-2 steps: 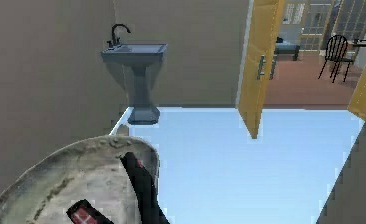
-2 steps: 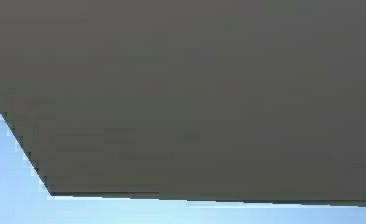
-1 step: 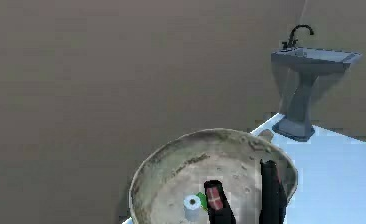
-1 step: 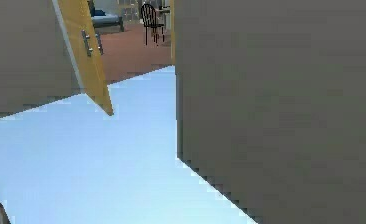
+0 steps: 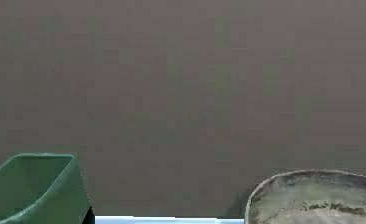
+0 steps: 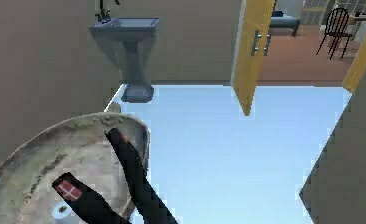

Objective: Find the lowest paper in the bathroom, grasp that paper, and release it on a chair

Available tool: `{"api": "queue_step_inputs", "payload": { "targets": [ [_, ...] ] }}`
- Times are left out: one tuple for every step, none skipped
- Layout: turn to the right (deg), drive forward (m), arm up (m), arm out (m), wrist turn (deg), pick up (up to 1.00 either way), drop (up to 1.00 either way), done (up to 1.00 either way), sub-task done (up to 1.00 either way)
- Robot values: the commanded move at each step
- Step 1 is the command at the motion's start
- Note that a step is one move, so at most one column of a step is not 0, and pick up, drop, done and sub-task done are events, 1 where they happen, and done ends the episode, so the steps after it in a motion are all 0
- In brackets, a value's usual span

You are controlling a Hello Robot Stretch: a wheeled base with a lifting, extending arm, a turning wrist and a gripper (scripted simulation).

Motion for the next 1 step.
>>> {"api": "queue_step_inputs", "payload": {
  "targets": [
    [-36.0,0.00,0.00,0.00,0.0,0.00,0.00,0.00,0.00]
  ]
}}
